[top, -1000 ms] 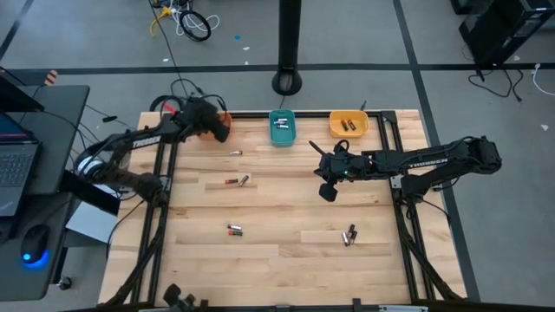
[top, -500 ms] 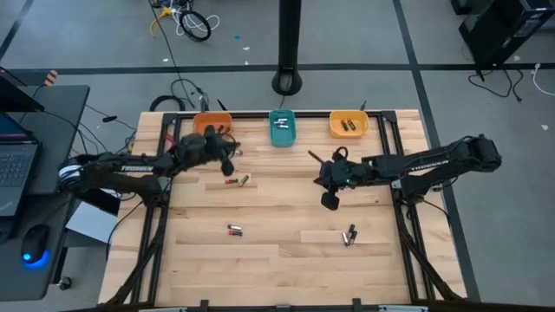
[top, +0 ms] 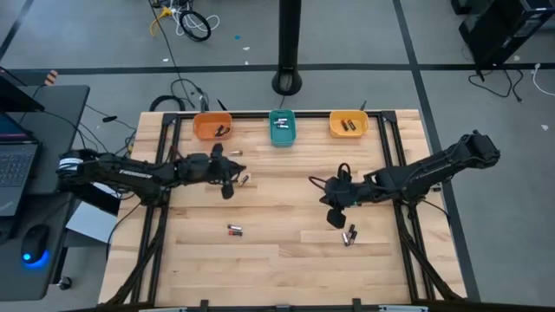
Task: Sort batteries
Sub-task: Put the black-silver battery in the green bin
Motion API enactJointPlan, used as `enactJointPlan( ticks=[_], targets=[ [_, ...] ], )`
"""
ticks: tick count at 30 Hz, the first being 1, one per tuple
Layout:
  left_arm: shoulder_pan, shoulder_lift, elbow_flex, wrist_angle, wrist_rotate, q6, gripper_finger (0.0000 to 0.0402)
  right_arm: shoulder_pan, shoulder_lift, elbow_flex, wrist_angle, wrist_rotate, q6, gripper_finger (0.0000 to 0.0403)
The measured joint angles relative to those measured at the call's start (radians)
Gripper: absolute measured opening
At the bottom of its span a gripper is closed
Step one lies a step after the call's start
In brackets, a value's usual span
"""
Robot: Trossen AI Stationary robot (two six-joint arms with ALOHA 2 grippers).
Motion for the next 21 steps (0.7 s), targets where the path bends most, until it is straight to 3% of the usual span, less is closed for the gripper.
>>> enactJointPlan(
  ticks=[6,10,21],
  targets=[
    [0.059,0.007,0.065,-0.253,-0.030,-0.202,0.0008,-0.008,0.000,0.000,0.001,0.033,-0.008,0.0017],
    [0.135,0.027,0.128,-0.355,-0.015,-0.145,0.0004,-0.025,0.000,0.000,0.002,0.035,-0.025,0.0017],
    [0.389,0.230,0.349,-0.668,0.244,0.049,0.0019,-0.060,0.000,0.000,0.001,0.026,-0.089,0.0017]
  ],
)
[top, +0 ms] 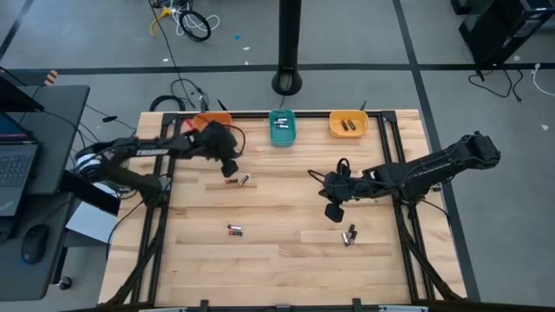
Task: Sort batteries
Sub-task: Put the black-silver battery in the green bin
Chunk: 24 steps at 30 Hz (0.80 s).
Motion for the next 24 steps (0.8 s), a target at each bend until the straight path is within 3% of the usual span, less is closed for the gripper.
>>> enactJointPlan(
  ticks=[7,13,19,24],
  targets=[
    [0.014,0.140,0.119,-0.122,-0.019,0.101,0.0096,-0.005,0.000,0.000,-0.002,-0.003,-0.021,0.0017],
    [0.014,0.226,0.164,-0.110,-0.064,0.141,0.0160,-0.005,0.000,0.000,-0.012,-0.004,-0.028,0.0016],
    [0.015,0.298,0.189,-0.112,-0.106,0.172,0.0168,-0.005,0.000,0.000,-0.014,-0.004,-0.028,0.0017],
    [0.015,0.335,0.213,-0.120,-0.102,0.172,0.0149,-0.003,0.000,0.000,-0.014,-0.005,-0.029,0.0015]
  ],
)
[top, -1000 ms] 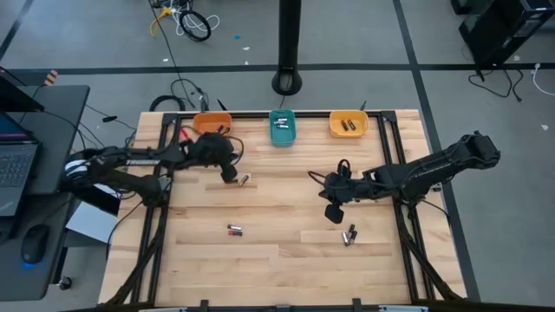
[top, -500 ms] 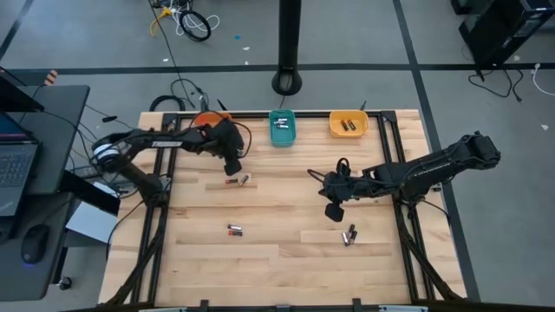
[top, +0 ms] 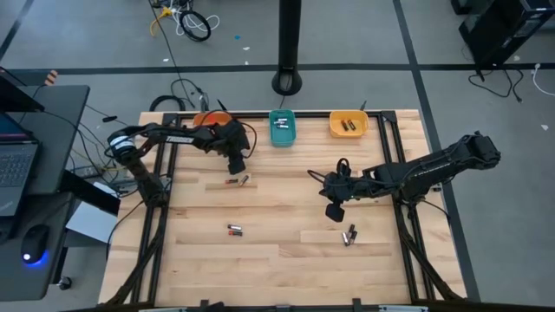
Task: Sort batteries
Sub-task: Put the black-silver battery in the green bin
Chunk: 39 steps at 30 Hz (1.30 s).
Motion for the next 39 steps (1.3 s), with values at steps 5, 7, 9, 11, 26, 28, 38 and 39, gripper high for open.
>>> enactJointPlan(
  ticks=[5,7,9,11,26,28,38,39],
  targets=[
    [-0.002,0.014,0.020,-0.045,0.014,0.034,0.0086,0.000,0.000,0.000,0.000,0.000,0.000,0.0017],
    [-0.008,0.015,0.026,-0.064,0.009,0.053,0.0056,0.000,0.000,0.000,0.000,0.000,-0.003,0.0017],
    [-0.015,0.015,0.037,-0.084,0.000,0.060,0.0044,0.000,0.000,0.000,-0.001,0.000,-0.009,0.0016],
    [-0.026,0.016,0.053,-0.101,-0.019,0.068,0.0044,0.000,0.000,0.000,0.000,0.000,-0.018,0.0015],
    [-0.036,0.026,0.372,-0.210,-0.011,0.028,0.0044,0.000,0.000,0.000,-0.004,-0.003,-0.026,0.0015],
    [-0.023,0.041,0.439,-0.207,0.006,0.030,0.0044,0.000,0.000,0.000,-0.004,-0.003,-0.026,0.0017],
    [0.016,0.317,0.806,-0.209,0.180,0.079,0.0044,0.000,0.000,0.000,-0.014,-0.003,-0.025,0.0016],
    [0.019,0.347,0.842,-0.219,0.198,0.082,0.0044,0.000,0.000,0.000,-0.015,-0.003,-0.021,0.0016]
  ],
)
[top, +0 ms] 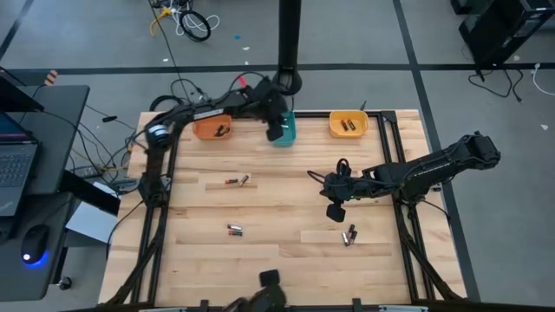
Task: Sort batteries
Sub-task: Put the black-silver battery in the green bin
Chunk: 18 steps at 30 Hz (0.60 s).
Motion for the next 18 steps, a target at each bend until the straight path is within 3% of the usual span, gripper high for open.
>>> enactJointPlan(
  ticks=[5,18],
  targets=[
    [0.004,0.108,0.112,-0.058,0.063,0.029,0.0044,0.000,0.000,0.000,-0.007,0.000,0.005,0.0015],
    [0.023,0.171,0.112,-0.044,0.118,0.096,0.0044,0.000,0.000,0.000,-0.008,0.002,0.007,0.0014]
  ],
)
